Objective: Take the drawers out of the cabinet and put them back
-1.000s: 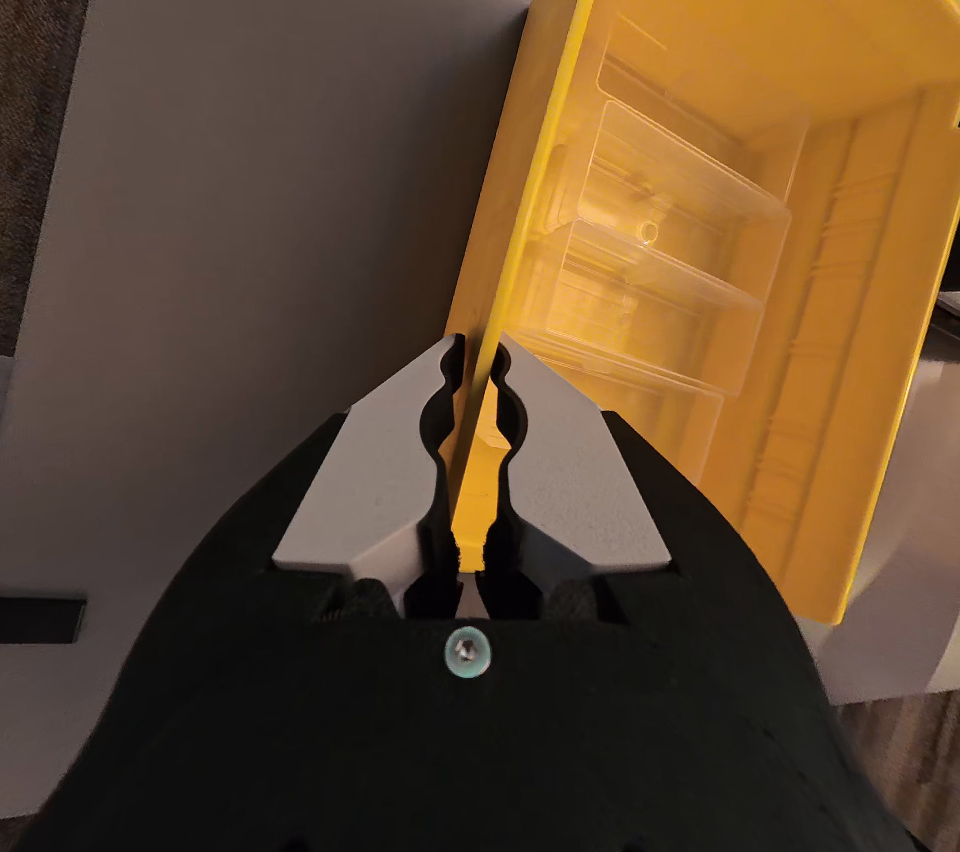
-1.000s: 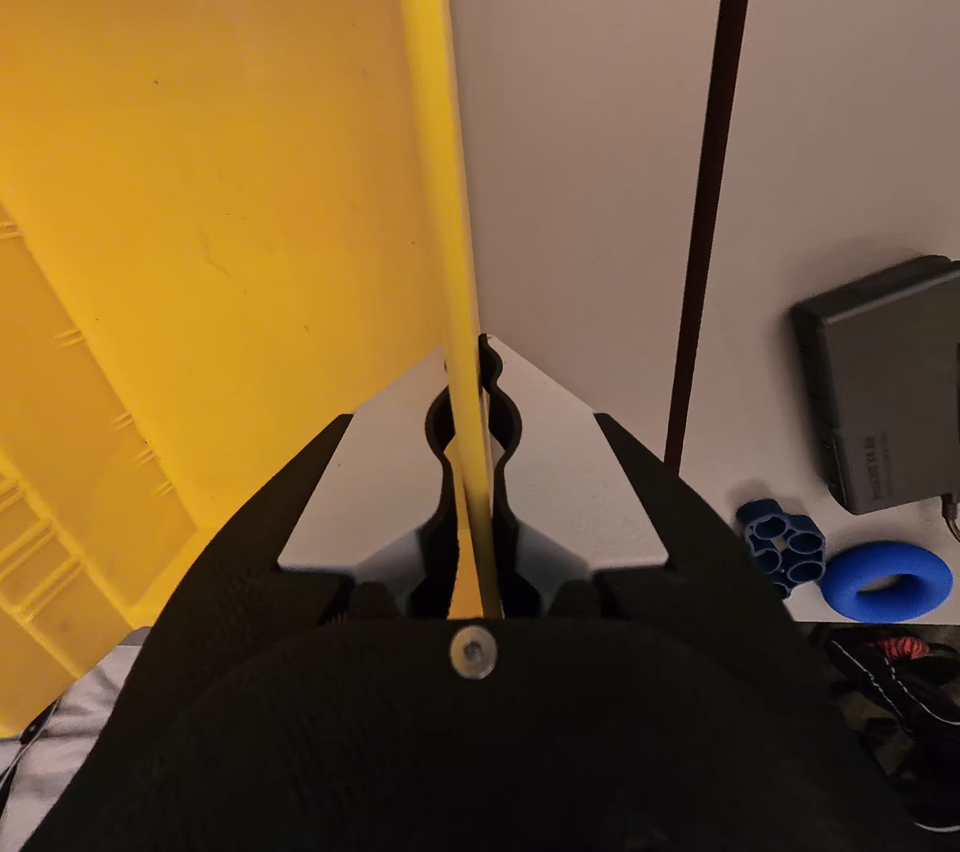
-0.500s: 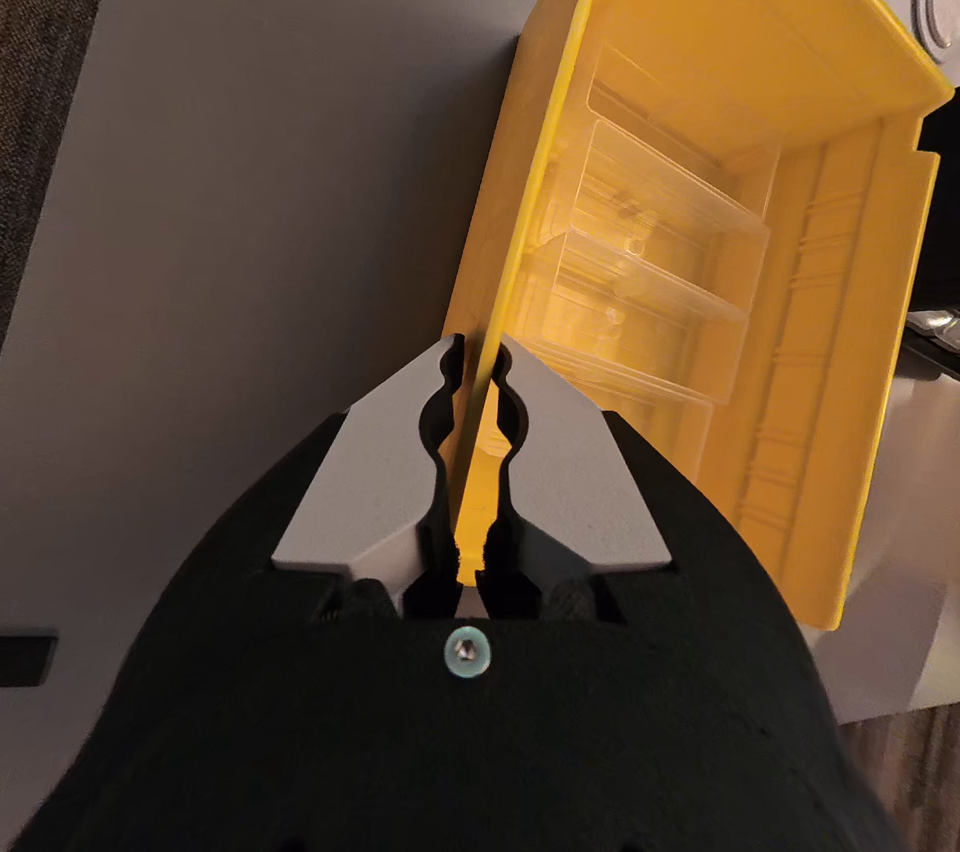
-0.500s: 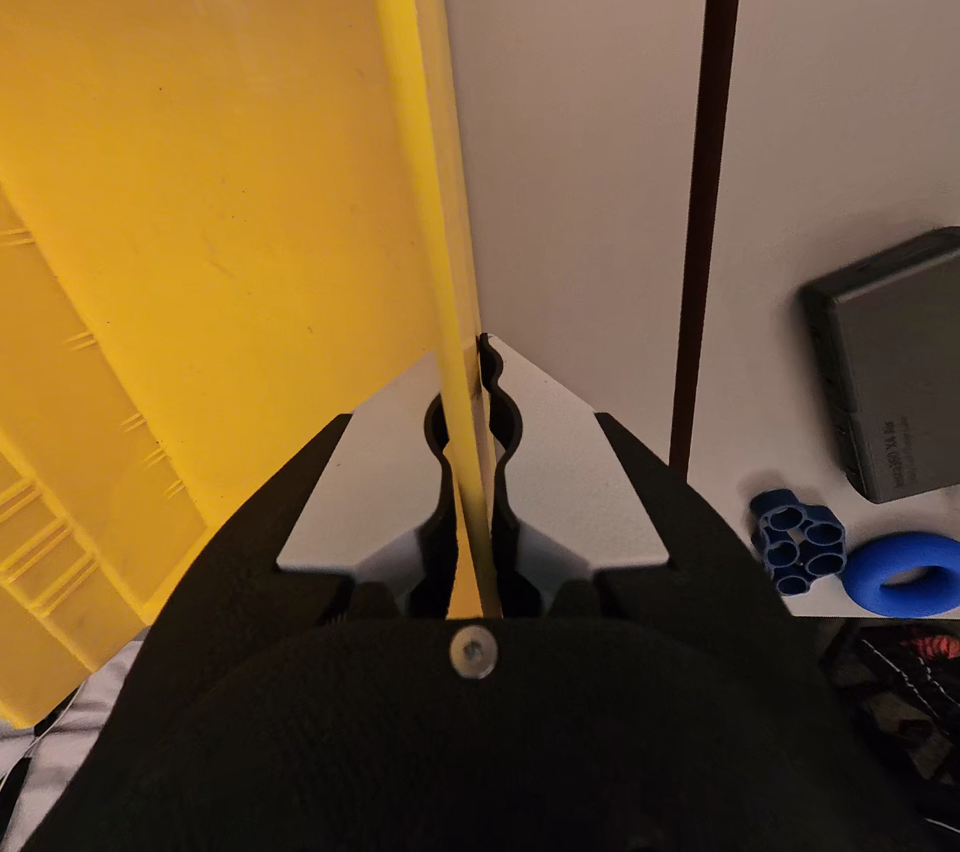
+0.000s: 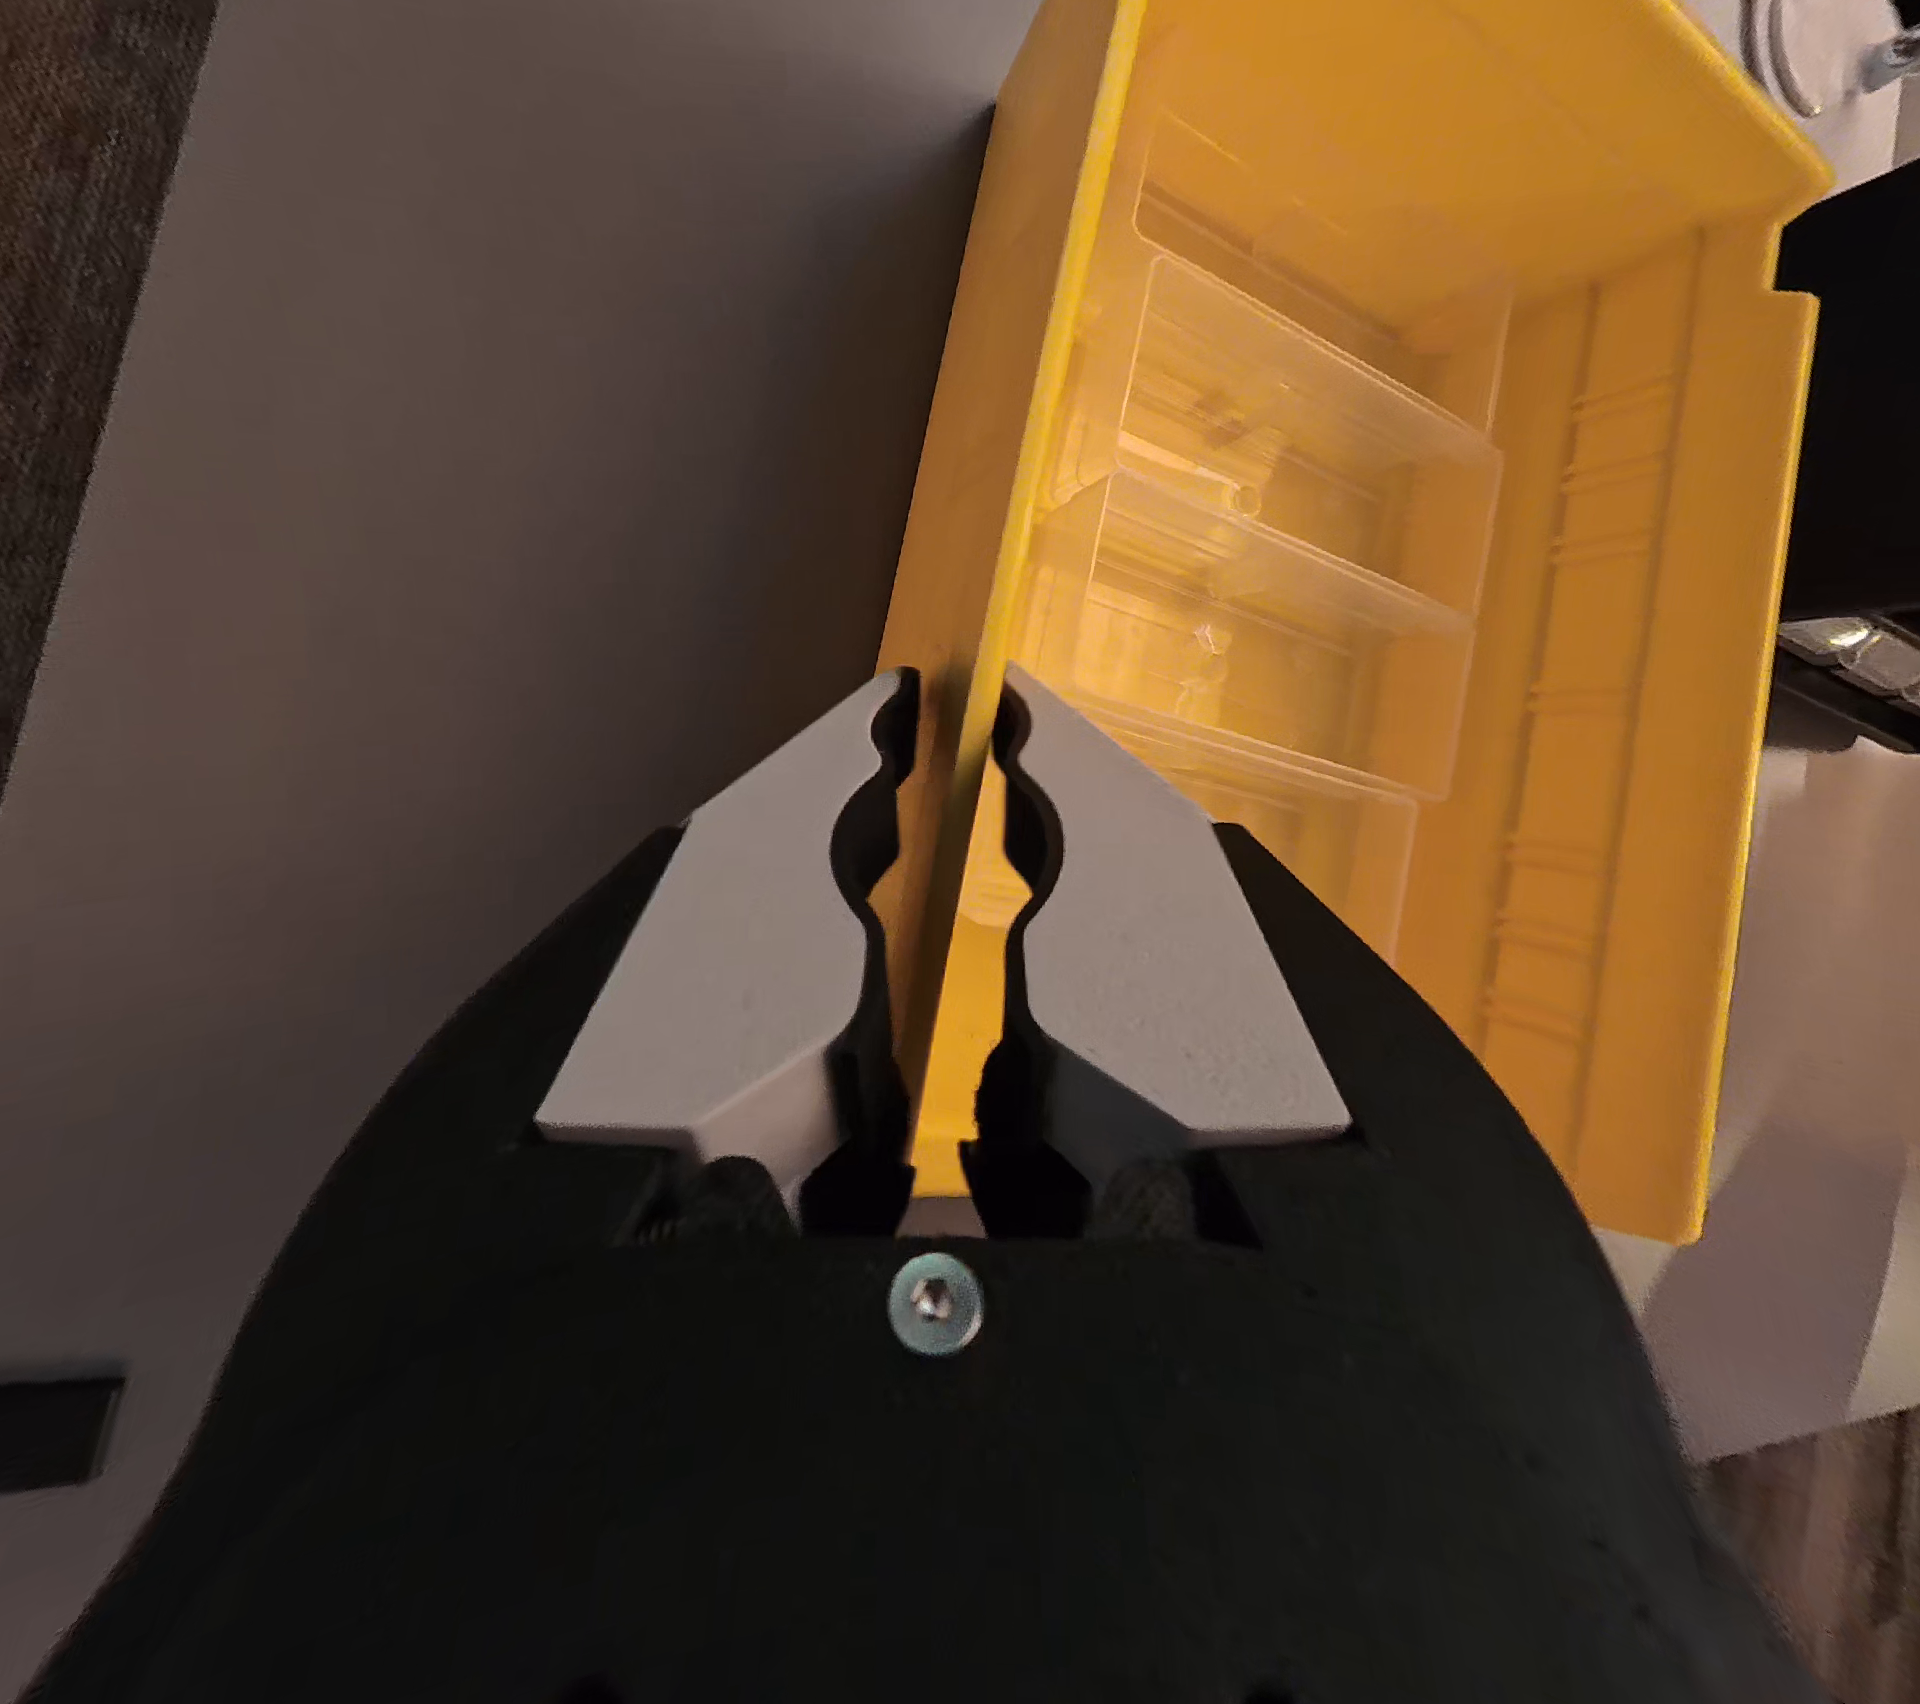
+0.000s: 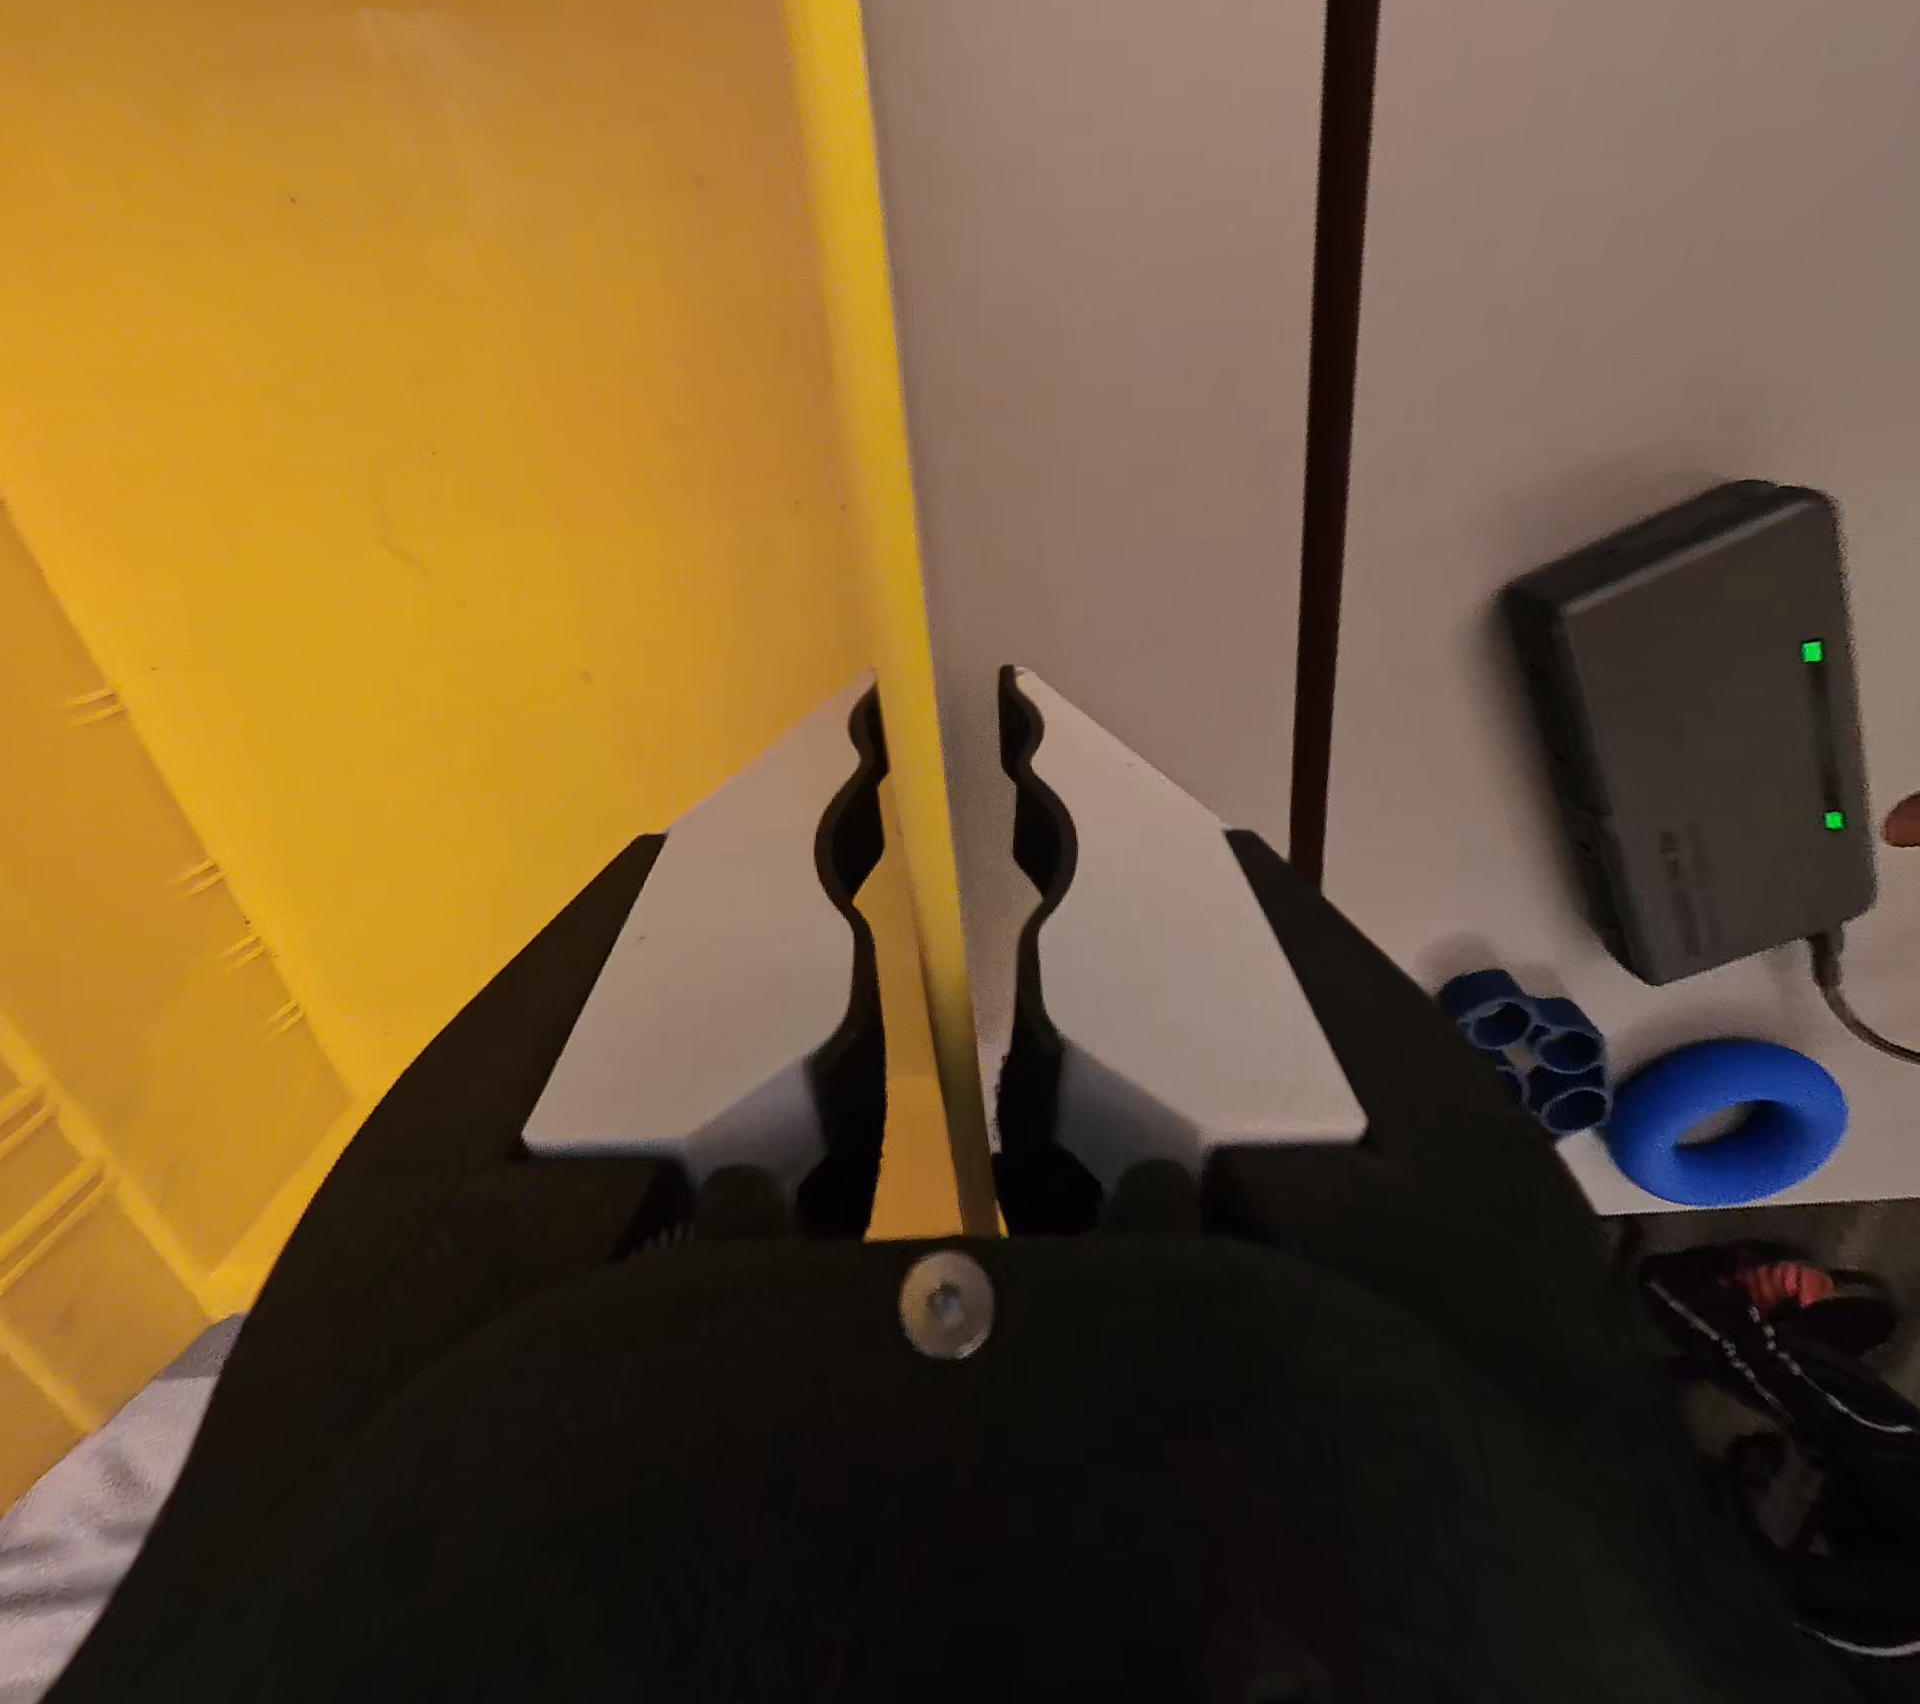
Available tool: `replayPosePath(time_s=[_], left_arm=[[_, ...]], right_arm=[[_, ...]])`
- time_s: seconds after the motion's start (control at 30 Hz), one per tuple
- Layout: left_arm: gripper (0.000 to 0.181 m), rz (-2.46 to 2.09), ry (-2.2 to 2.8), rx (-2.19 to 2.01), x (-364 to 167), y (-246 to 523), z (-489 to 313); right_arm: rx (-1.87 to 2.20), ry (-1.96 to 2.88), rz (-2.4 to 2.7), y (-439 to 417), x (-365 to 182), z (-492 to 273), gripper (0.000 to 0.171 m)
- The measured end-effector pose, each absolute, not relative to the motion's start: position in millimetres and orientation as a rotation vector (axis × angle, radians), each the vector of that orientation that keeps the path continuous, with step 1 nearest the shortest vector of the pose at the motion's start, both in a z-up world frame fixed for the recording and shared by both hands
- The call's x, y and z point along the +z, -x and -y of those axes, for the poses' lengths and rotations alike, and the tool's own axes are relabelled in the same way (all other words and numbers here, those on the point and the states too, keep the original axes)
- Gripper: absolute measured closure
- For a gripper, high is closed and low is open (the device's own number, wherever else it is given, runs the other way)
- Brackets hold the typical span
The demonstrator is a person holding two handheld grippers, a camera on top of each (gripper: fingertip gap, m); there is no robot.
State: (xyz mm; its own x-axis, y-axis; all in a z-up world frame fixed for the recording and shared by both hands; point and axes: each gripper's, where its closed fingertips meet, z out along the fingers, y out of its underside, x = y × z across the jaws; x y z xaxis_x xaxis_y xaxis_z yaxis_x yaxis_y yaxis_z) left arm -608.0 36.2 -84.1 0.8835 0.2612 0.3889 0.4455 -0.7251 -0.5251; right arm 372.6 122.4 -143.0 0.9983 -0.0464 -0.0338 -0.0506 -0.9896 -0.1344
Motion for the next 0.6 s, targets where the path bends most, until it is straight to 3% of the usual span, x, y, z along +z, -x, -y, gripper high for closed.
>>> replayPosePath(time_s=[0.07,0.23,0.4,0.47,0.6], left_arm=[[0.142,0.458,2.315,-0.345,-67,612,-40],[0.125,0.096,2.048,-0.064,3,610,-32],[0.132,-0.503,1.893,-0.263,26,517,-10],[0.128,-0.659,1.939,-0.405,11,488,0],[0.133,-0.963,2.078,-0.313,-36,472,8]], right_arm=[[0.001,2.949,-0.047,-373,-131,-128,0.145],[-0.32,2.686,0.063,-380,-44,-151,0.138],[-0.258,1.896,0.353,-290,136,-180,0.126],[-0.103,1.559,0.431,-231,197,-161,0.103],[0.142,1.233,0.58,-133,237,-119,0.086]])
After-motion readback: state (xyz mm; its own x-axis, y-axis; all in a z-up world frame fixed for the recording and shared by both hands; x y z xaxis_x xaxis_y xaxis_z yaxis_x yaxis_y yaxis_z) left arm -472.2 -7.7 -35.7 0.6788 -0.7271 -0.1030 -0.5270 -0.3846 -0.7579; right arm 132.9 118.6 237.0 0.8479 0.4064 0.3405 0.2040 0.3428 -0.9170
